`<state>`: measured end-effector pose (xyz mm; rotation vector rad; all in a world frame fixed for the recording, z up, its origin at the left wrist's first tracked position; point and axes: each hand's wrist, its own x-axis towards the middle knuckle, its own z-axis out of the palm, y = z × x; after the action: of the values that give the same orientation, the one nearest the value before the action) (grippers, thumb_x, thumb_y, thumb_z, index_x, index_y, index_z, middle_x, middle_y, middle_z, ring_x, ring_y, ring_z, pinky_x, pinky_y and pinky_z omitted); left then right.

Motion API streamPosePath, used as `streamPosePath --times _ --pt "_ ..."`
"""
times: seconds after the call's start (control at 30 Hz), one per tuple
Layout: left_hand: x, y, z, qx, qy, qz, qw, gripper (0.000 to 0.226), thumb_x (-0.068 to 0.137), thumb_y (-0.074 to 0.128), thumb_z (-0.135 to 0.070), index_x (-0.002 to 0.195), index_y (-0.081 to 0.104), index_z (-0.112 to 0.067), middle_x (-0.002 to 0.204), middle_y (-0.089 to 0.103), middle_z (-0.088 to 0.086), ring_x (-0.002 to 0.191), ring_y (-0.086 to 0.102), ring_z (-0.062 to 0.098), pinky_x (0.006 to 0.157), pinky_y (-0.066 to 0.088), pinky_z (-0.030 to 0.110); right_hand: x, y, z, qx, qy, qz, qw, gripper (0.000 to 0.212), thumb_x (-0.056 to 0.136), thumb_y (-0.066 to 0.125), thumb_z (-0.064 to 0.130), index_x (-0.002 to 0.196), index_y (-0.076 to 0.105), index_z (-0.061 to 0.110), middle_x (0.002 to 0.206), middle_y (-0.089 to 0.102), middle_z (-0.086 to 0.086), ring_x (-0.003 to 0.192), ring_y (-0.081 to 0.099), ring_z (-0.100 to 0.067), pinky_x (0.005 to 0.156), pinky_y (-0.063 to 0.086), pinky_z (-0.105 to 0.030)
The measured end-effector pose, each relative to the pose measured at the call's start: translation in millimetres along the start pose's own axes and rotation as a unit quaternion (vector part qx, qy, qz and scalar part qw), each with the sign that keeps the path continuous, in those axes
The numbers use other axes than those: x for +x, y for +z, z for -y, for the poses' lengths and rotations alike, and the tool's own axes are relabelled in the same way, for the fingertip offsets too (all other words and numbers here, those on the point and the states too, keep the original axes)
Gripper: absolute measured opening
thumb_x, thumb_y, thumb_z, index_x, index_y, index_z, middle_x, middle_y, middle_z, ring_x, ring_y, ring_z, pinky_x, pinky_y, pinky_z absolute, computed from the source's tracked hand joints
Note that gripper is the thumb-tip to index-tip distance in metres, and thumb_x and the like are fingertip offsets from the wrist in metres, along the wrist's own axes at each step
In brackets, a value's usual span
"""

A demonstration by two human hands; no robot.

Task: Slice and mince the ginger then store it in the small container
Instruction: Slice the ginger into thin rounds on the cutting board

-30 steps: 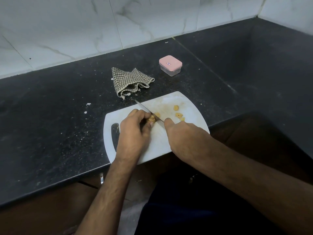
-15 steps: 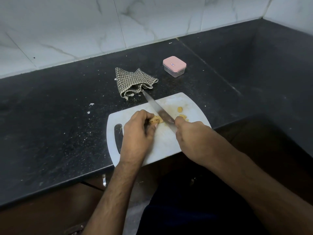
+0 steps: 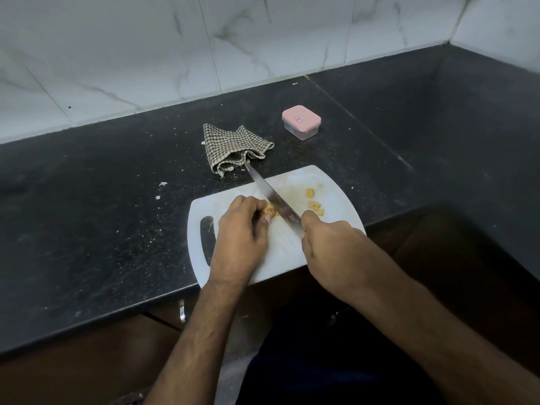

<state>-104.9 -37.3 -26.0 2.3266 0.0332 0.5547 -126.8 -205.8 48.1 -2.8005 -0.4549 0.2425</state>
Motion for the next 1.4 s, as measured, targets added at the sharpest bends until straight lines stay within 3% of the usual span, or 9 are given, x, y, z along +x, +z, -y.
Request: streamPosePath --times 0.13,0.3,0.4,0.6,0.8,0.97,1.17,1.4 --pt "0.5 0.0 0.0 0.014 0.001 0.002 1.0 0.006 0.094 0.068 -0.011 0.1 0.07 -0.012 0.094 0.061 -0.005 0.085 0.055 0.006 0.077 0.037 0.003 -2.4 3.5 2.6 -0.013 -0.001 -0.004 1.0 0.009 0.102 0.037 0.02 0.11 0.036 0.023 0.074 0.041 0.001 0.079 0.054 -0.023 0.062 0.044 -0.035" --pt "0.6 0.2 0.2 0.003 -0.01 0.004 1.0 0.008 0.095 0.068 -0.012 0.102 0.073 -0.013 0.094 0.062 -0.006 0.085 0.057 0.006 0.076 0.042 0.01 -0.7 2.4 6.6 -0.025 0.018 0.038 0.999 0.029 0.099 0.042 0.018 0.126 0.036 0.026 0.085 0.049 0.0 0.088 0.059 -0.021 0.077 0.057 -0.04" --pt "-0.2 0.9 0.6 0.018 -0.002 0.002 1.0 0.006 0.094 0.069 -0.011 0.1 0.069 -0.012 0.096 0.063 -0.004 0.088 0.057 0.01 0.08 0.045 0.02 1.0 -2.4 10.3 -0.029 0.019 0.077 0.996 0.036 0.097 0.045 0.016 0.131 0.034 0.024 0.089 0.047 -0.001 0.093 0.056 -0.021 0.08 0.054 -0.039" --pt "1.5 0.0 3.2 0.015 0.0 0.0 1.0 0.009 0.092 0.071 -0.009 0.099 0.067 -0.012 0.097 0.064 -0.004 0.089 0.059 0.012 0.082 0.046 0.024 14.0 -16.5 18.5 -0.057 0.015 0.106 0.993 0.036 0.098 0.041 0.013 0.133 0.037 0.018 0.091 0.041 -0.004 0.091 0.046 -0.023 0.074 0.042 -0.036" --pt "1.6 1.2 5.3 0.008 0.002 -0.002 1.0 0.009 0.091 0.072 -0.009 0.099 0.069 -0.013 0.097 0.065 -0.006 0.09 0.059 0.01 0.081 0.043 0.015 25.1 -18.8 16.7 -0.072 0.02 0.134 0.988 0.041 0.098 0.038 0.01 0.138 0.036 0.017 0.083 0.038 -0.005 0.09 0.047 -0.024 0.072 0.041 -0.036" --pt "2.2 1.6 5.6 0.005 0.0 -0.005 1.0 0.01 0.091 0.072 -0.009 0.099 0.069 -0.014 0.096 0.065 -0.007 0.089 0.059 0.01 0.082 0.045 0.018 24.9 -7.0 13.9 -0.064 0.024 0.119 0.991 0.041 0.097 0.041 0.01 0.136 0.034 0.019 0.083 0.038 -0.003 0.09 0.048 -0.024 0.075 0.046 -0.038" --pt "0.6 1.0 7.4 -0.008 -0.002 -0.015 1.0 0.01 0.091 0.074 -0.011 0.097 0.069 -0.016 0.095 0.066 -0.008 0.09 0.062 0.01 0.084 0.051 0.024 25.6 14.3 11.4 -0.069 0.018 0.099 0.993 0.039 0.098 0.046 0.015 0.134 0.034 0.022 0.076 0.033 0.001 0.086 0.048 -0.02 0.069 0.042 -0.036" --pt "1.9 1.5 5.3 -0.013 -0.016 -0.011 1.0 0.012 0.091 0.074 -0.012 0.098 0.068 -0.019 0.096 0.065 -0.01 0.089 0.061 0.006 0.083 0.047 0.013 24.4 17.8 6.6 -0.055 0.012 0.079 0.995 0.038 0.098 0.044 0.015 0.133 0.034 0.022 0.078 0.036 0.001 0.086 0.05 -0.02 0.07 0.044 -0.036"
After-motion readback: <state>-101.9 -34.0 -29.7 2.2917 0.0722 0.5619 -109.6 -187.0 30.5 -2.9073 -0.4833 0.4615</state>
